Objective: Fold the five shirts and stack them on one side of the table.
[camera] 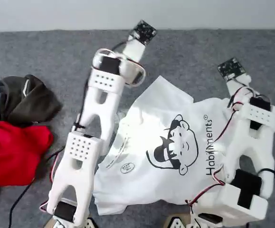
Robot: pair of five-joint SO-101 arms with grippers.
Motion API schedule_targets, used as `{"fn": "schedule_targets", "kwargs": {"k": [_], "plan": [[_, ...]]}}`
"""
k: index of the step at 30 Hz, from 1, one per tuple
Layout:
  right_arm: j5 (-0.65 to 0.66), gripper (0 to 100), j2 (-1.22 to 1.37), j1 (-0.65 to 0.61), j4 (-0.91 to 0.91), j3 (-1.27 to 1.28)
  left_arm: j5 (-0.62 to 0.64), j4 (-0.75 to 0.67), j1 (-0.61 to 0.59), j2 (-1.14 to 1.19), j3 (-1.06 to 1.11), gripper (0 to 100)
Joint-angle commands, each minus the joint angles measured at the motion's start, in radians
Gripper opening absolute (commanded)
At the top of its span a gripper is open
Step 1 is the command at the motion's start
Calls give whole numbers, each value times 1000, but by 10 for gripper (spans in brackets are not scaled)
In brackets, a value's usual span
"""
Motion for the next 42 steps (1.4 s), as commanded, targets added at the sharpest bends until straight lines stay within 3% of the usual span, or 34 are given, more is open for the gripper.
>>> {"fn": "schedule_targets", "kwargs": {"k": [1,11,25,30,35,42], "plan": [[-14,9,-5,13,-22,18,78,-29,34,34,-7,152],[-15,9,-8,12,-22,29,58,8,60,141,-48,152],[-15,9,-12,16,-22,28,-61,273,68,143,8,149],[-15,9,-12,16,-22,25,-61,307,66,144,21,35],[-15,9,-13,16,-22,25,-61,310,49,91,139,12],[-14,9,-39,13,-22,23,-60,308,40,-172,532,12]]}}
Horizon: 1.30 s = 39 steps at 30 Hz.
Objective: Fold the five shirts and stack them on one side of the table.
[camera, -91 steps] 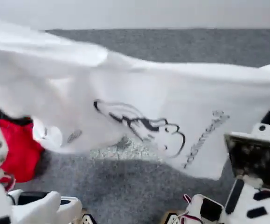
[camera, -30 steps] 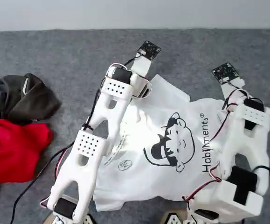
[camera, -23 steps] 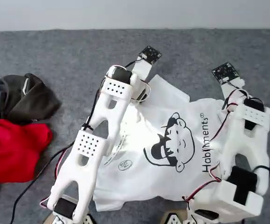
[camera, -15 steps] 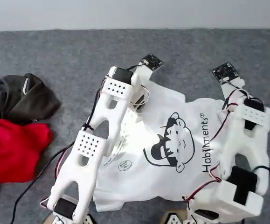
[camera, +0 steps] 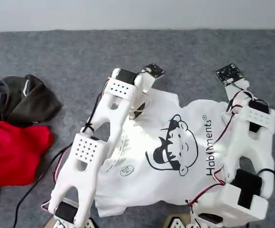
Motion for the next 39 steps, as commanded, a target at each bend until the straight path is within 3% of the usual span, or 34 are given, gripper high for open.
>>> {"fn": "schedule_targets", "kwargs": {"k": [1,8,11,16,19,22,29,39], "plan": [[-9,9,-50,4,-22,-11,-9,31,-23,-172,229,12],[-3,9,-111,2,47,-8,-8,17,-100,-362,472,12],[21,9,-110,2,94,-5,-3,18,-100,-410,456,24],[23,9,-108,1,93,-8,54,15,-75,-485,383,160],[23,9,-107,-7,62,-5,72,14,-72,-485,329,181],[23,9,-107,-12,45,-5,78,12,-94,-448,263,181],[21,9,-107,-13,53,-5,222,-66,-169,-253,33,182],[20,9,-108,-13,54,-5,224,-20,-169,74,-325,184]]}}
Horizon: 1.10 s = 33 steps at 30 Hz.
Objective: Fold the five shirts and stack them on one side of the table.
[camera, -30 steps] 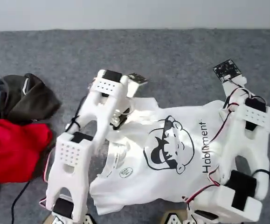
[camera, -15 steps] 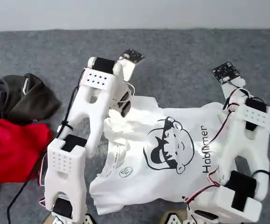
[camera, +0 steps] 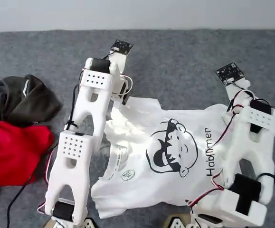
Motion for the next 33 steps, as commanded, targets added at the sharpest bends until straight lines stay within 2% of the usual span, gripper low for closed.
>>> {"fn": "schedule_targets", "kwargs": {"k": [1,11,13,17,21,26,29,33], "plan": [[8,9,-51,-13,-10,-5,8,25,-8,66,-134,183],[9,9,-53,-13,-10,-5,6,26,-23,143,-154,179],[9,9,-53,-13,-10,-5,2,26,-20,143,-154,143],[9,9,-53,-13,-10,-5,-97,40,0,143,-154,13],[9,9,-53,-13,-16,-5,-169,69,2,129,-176,13],[6,9,-62,-15,-24,-23,-175,66,-68,69,-332,13],[6,9,-61,-13,-33,-61,-176,21,-106,51,-452,13],[5,9,-54,-16,-124,-98,-176,-130,-140,44,-544,13]]}}
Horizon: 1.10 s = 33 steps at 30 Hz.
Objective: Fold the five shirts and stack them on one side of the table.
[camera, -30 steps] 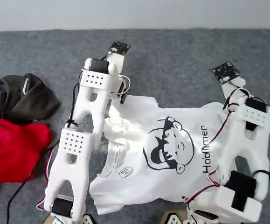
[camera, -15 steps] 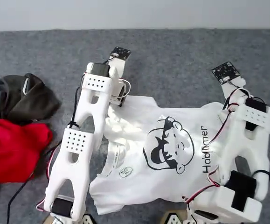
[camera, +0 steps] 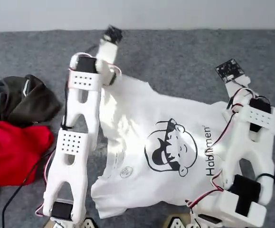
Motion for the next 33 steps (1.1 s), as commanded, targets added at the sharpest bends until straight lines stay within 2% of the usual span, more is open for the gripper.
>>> {"fn": "schedule_targets", "kwargs": {"k": [1,5,10,13,17,25,30,33], "plan": [[6,9,-41,-18,-104,-71,-11,-153,-49,-86,-85,13],[11,9,-41,-59,-242,-72,-74,-284,-57,-86,-87,13],[15,9,21,-107,-456,-78,-84,-394,-66,-78,-87,13],[58,9,85,-113,-493,-97,-84,-391,-66,-75,-84,13],[72,9,125,-111,-489,-89,-80,-316,-38,-74,-42,13],[71,9,119,-128,-202,-64,-78,-86,58,-75,122,21],[5,9,88,-125,-39,-63,-66,87,133,-75,137,106],[-9,9,65,-130,53,-61,28,100,143,-78,179,157]]}}
